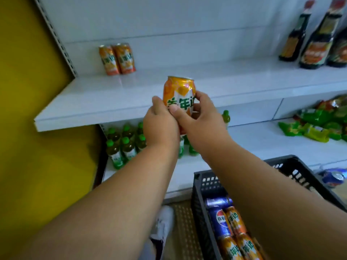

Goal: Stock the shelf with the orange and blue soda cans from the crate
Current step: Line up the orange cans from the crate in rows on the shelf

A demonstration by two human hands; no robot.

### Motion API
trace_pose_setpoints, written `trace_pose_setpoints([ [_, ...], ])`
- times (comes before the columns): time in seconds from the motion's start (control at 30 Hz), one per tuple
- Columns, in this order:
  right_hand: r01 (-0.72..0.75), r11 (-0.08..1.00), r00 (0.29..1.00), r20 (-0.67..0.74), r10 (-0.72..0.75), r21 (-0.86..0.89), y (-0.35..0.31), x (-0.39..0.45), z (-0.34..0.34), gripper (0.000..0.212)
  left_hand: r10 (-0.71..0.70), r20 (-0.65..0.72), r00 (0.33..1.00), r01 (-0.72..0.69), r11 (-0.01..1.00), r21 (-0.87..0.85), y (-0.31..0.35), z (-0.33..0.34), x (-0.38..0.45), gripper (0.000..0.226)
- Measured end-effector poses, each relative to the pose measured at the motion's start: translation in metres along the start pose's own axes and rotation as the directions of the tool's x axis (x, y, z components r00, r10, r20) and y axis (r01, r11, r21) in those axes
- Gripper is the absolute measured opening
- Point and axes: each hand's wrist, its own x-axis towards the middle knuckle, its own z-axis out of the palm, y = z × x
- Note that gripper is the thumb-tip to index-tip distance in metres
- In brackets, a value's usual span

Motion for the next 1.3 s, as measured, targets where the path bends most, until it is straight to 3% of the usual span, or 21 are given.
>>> trace_pose_setpoints([
  [0.13,0.071,0.996,0.994,0.088,-0.066,-0.051,-0.036,0.050,0.037,0.063,0.073,-0.040,0.997,-0.074,0.997,-0.007,0.036,-0.019,0.059,0.054],
  [0.37,0.165,0.979,0.981,0.126,-0.150,-0.121,-0.047,0.159,0.087,0.044,0.122,0.000,0.993,-0.122,0.992,-0.042,0.071,-0.011,0.165,0.046],
  [0.6,0.146,0.974,0.987,0.086,-0.133,-0.172,-0.006,0.248,0.128,0.047,0.162,0.076,0.984,-0.178,0.939,0.295,0.060,0.007,0.265,0.050],
  [0.8,0.188,0.950,0.981,0.087,-0.171,-0.250,0.016,0.314,0.154,0.043,0.228,0.019,0.973,-0.212,0.868,0.449,0.053,0.029,0.332,0.037],
  [0.9,0.181,0.939,0.983,0.081,-0.164,-0.292,0.026,0.338,0.163,0.045,0.252,0.054,0.966,-0.249,0.858,0.449,0.038,0.035,0.351,0.026],
  [1.03,0.151,0.941,0.989,0.047,-0.143,-0.304,0.037,0.361,0.176,0.052,0.257,0.072,0.964,-0.265,0.891,0.370,0.026,0.036,0.364,0.033],
  [1.2,0.158,0.930,0.979,-0.071,-0.192,-0.333,0.042,0.360,0.183,0.071,0.287,0.095,0.953,-0.299,0.852,0.429,0.024,0.033,0.367,0.031],
  [1.3,0.169,0.888,0.962,-0.123,-0.243,-0.428,0.041,0.351,0.177,0.045,0.302,0.096,0.949,-0.309,0.814,0.492,0.026,0.035,0.363,0.025],
])
